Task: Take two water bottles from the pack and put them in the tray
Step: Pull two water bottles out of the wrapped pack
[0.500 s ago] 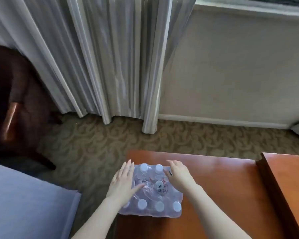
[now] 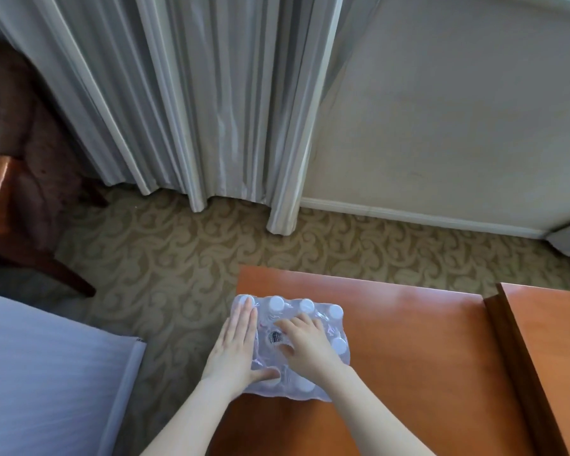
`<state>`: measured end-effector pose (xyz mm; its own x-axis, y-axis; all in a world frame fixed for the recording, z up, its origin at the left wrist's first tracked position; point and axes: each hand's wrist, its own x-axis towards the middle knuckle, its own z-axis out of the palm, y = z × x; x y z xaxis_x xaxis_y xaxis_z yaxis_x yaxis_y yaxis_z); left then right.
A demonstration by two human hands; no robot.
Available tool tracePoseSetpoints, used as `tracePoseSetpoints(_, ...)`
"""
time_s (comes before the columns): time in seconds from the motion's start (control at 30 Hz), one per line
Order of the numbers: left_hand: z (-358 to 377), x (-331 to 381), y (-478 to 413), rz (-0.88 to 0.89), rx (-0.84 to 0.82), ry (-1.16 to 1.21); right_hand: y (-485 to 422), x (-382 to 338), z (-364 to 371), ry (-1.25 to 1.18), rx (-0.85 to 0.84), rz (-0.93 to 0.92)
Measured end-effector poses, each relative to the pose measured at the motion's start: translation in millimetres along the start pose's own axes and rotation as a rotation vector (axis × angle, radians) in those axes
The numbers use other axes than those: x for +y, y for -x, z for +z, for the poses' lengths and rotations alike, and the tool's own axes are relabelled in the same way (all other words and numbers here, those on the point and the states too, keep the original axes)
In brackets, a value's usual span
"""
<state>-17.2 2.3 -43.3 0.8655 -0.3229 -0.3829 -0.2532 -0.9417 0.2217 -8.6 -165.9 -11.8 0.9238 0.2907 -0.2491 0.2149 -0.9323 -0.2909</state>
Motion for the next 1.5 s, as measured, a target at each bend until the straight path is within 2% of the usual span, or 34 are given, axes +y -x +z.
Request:
tracePoseSetpoints(0.17, 2.9, -1.4, 1.1, 0.009, 0.004, -0.011, 24.0, 12.9, -33.9, -0.214, 0.142, 0.031)
tracePoseSetpoints(0.27, 2.1, -1.3, 1.2, 0.013, 0.002, 0.014, 67.0, 43.7, -42.6, -0.293, 0.142, 0.083)
tracePoseSetpoints(0.47, -3.5, 0.6, 4.0, 0.017, -0.010, -0.012, 124.9, 70.3, -17.3, 0.008, 0.026, -0.022)
tracePoseSetpoints(0.53, -3.9, 0.5, 4.1, 0.020, -0.009, -0.010, 125.3, 71.3, -12.6, 0.042, 0.088, -0.020)
tracePoseSetpoints(0.67, -0.1, -1.0, 2.6, 0.025, -0.012, 0.007, 100.2, 43.5, -24.8, -0.124, 0.364, 0.098)
tracePoseSetpoints(0.73, 1.8, -1.5, 2.2, 0.025, -0.012, 0.005, 71.0, 16.4, -29.7, -0.111, 0.424, 0.053)
tracePoseSetpoints(0.8, 3.2, -1.9, 1.6, 0.021, -0.006, -0.017, 37.0, -10.4, -29.6, -0.036, 0.346, -0.006)
tracePoseSetpoints(0.9, 4.3, -2.0, 0.1, 0.021, 0.010, -0.043, -3.6, -28.9, -15.3, 0.236, 0.107, -0.028)
tracePoseSetpoints(0.97, 5.4, -2.5, -0.4, 0.024, 0.006, -0.039, -17.4, -26.3, 0.3, 0.267, -0.080, 0.003)
tracePoseSetpoints(1.03, 5.7, -3.8, -0.7, 0.024, 0.008, -0.020, -24.0, -23.7, 12.0, 0.249, -0.138, 0.032)
tracePoseSetpoints(1.27, 4.5, -3.4, -1.3, 0.016, 0.009, -0.007, -20.1, -23.3, 3.5, -0.032, 0.041, 0.104)
tracePoseSetpoints(1.5, 4.4, -3.2, 1.9, 0.023, 0.017, 0.073, 22.1, -37.3, -85.7, -0.339, 0.322, 0.093)
